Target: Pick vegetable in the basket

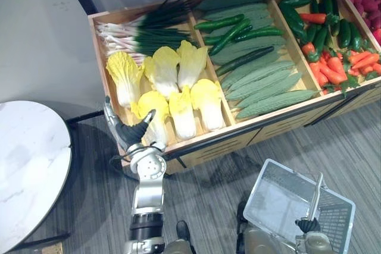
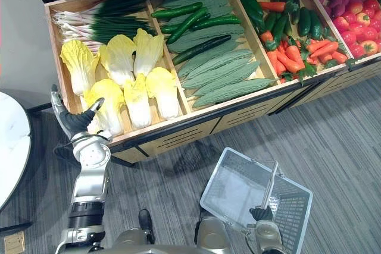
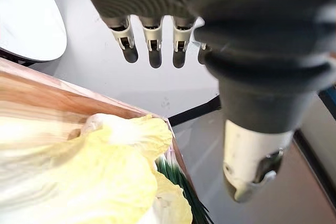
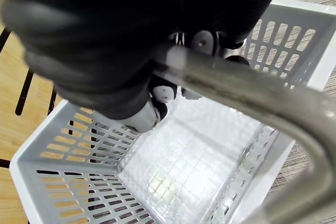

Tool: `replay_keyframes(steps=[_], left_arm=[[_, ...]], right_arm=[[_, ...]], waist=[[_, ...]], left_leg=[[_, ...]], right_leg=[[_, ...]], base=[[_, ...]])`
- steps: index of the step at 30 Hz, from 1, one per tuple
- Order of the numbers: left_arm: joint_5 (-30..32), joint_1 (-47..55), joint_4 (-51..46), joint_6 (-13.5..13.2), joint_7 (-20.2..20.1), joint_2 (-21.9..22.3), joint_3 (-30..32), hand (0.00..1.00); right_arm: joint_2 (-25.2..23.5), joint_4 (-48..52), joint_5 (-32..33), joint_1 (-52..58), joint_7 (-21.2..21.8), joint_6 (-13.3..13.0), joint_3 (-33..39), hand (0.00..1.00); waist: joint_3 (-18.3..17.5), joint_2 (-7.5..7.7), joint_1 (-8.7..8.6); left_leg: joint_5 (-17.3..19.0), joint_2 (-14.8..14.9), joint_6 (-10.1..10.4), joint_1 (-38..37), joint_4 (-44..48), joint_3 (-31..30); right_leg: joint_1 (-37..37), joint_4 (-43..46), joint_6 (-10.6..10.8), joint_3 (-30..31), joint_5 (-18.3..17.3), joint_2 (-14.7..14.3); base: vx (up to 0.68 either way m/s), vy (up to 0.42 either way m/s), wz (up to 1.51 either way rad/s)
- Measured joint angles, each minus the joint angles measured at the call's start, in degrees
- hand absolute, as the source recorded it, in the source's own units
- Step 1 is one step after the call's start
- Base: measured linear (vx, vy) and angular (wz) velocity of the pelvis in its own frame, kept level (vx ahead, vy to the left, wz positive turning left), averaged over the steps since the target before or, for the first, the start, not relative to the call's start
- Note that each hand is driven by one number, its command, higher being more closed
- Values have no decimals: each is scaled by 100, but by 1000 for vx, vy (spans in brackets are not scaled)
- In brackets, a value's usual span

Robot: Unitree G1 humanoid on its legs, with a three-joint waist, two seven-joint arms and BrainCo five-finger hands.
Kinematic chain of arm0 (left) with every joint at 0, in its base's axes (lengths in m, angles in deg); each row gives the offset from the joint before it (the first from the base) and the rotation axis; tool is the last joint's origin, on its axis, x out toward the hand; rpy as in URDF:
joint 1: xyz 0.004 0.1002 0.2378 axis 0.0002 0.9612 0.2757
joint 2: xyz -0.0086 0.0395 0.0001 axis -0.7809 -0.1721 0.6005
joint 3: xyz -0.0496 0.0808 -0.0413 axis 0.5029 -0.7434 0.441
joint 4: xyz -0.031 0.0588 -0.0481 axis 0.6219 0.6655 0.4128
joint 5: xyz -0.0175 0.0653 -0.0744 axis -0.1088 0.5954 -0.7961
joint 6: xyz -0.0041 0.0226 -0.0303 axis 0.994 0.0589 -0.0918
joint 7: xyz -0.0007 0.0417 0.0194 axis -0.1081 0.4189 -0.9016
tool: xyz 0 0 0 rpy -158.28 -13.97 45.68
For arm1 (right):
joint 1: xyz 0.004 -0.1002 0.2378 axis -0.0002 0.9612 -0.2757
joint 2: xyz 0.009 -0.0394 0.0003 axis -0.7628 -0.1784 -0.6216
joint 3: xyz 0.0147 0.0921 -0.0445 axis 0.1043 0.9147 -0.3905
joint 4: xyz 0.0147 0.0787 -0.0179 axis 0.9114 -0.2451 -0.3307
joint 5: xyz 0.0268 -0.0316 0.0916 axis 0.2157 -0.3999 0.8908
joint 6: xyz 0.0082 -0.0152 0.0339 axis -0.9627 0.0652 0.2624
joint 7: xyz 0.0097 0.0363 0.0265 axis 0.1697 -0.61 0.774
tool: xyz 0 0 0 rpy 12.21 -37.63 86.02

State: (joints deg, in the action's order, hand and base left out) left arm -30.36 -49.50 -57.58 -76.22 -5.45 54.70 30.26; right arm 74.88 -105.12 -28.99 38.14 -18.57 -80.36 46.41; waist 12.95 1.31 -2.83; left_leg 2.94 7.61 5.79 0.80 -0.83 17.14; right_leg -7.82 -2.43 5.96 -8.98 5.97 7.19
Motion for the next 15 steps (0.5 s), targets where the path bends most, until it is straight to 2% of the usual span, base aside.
replay_keyframes(steps=[9, 15], left_arm=[[-58, 6, 1109, 227, -65, -83, 112, 0], [-64, -49, 1667, 253, -90, -254, 103, 0]], right_arm=[[0, 49, -55, -10, 0, 6, -30, 100], [1, 101, -55, -59, 0, 13, -88, 100]], waist=[[-1, -1, -5], [0, -2, -18]], left_leg=[[7, 5, 0, -1, 4, 75], [42, 0, 9, 13, 3, 141]], right_leg=[[-16, 2, -18, 5, -12, 2], [-103, 3, -18, 98, -12, -9]], base=[[0, 0, -1], [14, -10, -9]])
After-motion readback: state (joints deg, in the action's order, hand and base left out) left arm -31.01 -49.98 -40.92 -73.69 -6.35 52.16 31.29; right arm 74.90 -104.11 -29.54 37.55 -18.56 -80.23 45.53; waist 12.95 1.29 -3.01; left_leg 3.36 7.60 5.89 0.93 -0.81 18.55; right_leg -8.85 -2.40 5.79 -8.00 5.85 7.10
